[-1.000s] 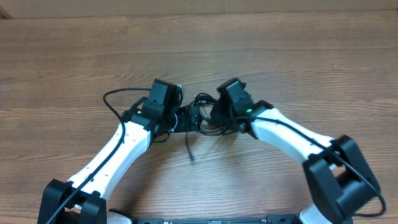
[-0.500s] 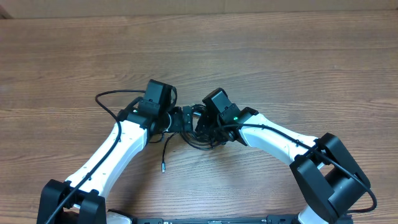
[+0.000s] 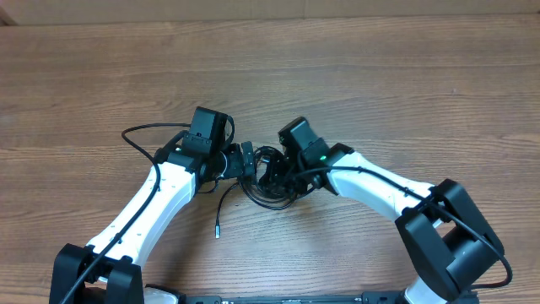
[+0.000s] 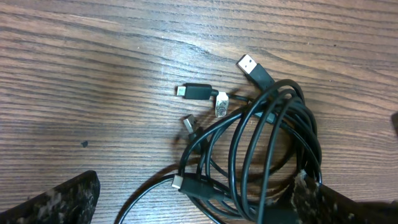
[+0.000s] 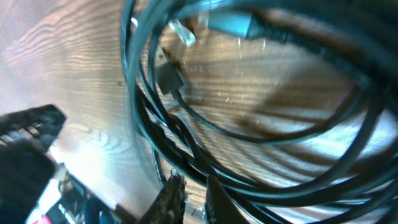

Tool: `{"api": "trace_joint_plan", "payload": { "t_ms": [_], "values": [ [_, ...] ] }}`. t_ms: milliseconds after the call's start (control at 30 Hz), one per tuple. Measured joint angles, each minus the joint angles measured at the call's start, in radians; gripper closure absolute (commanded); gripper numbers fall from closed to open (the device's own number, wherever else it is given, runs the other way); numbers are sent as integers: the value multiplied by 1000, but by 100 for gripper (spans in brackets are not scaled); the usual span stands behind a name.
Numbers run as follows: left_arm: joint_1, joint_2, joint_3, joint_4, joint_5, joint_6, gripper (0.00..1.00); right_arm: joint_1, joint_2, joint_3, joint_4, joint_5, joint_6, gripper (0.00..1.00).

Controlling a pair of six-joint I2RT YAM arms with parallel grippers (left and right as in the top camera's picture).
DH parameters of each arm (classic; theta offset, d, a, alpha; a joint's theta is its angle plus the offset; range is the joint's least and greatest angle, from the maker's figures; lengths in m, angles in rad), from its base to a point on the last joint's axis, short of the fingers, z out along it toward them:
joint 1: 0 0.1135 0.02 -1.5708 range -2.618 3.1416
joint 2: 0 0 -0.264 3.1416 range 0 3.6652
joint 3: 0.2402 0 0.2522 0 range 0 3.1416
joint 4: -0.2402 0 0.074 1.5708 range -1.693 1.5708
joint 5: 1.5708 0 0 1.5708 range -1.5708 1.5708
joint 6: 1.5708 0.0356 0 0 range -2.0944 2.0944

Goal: Untangle cables

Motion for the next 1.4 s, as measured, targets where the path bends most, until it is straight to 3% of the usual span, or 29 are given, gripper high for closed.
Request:
{"api": "trace_joint_plan", "payload": {
  "t_ms": [200,433,733,1100,1200,1400],
  "values": [
    [0,0,0,0,0,0,0,-121,0,0,-34,-33,-35,83],
    [0,0,0,0,0,0,0,-179,0,4,-102,58,-103,56],
    [0,0,0,0,0,0,1,-177,0,4,-100,133,-128,36],
    [0,0,0,0,0,0,1,-177,0,4,-125,151,-165,5],
    [0,0,0,0,0,0,0,-177,0,4,-126,152,-172,0],
    [0,0,0,0,0,0,0,-177,0,4,-126,154,-180,0]
  ]
}}
